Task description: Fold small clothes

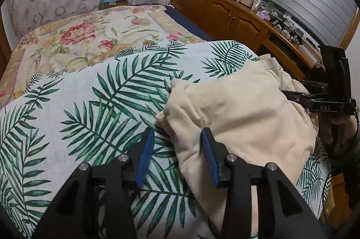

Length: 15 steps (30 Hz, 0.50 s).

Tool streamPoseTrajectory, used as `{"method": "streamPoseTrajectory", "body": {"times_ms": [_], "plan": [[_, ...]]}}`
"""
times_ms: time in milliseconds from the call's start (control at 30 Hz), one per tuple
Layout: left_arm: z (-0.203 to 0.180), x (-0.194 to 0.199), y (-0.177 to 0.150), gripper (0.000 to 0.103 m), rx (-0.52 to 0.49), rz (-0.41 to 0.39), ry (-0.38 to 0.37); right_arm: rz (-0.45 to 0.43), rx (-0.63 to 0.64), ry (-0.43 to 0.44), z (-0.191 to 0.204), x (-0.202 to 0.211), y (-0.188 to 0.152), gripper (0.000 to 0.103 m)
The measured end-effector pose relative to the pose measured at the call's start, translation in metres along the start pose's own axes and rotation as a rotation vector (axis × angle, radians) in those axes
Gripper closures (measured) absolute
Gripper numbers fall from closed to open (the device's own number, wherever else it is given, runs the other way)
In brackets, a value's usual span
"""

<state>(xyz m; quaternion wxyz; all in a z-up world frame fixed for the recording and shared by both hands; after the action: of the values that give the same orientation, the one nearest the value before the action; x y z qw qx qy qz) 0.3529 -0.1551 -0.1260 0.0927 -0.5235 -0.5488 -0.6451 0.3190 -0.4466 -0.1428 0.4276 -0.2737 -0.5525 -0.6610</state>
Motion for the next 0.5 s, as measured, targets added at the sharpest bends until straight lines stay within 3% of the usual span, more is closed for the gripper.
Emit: {"method": "streamPoseTrajectory", "body": {"times_ms": [167,300,400,500], "plan": [[-0.002,-0.004,0.004,0.061,0.035,0.015,-0.056,0.012,-0.011,0.075,0.005,0.001,-0.003,0.04],[-0.009,-0.008,0.007,0.061,0.013,0.022,-0.064,0.006,0.033,0.068,0.013,-0.001,-0.004,0.042],[-0.013,-0.009,0.009,0.063,0.008,0.015,-0.078,0.012,0.059,0.103,0.016,-0.002,-0.005,0.061],[-0.016,-0.009,0.01,0.077,0.018,0.008,-0.133,0.019,0.066,0.155,0.021,-0.003,-0.006,0.077]]}}
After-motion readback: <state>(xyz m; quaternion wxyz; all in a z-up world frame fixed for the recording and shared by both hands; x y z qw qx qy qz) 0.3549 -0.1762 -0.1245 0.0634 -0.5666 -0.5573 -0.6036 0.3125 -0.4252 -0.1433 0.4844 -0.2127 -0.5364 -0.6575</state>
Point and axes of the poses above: each gripper's, at about its wrist camera, not at the fingertips, and x roughly against the way its jaws point, z to its left, y to its top, the point moved 6 cm from there along -x, roughly the way its jaws point, and after that the axes turned 9 degrees about -x, right-handed, at the moved point
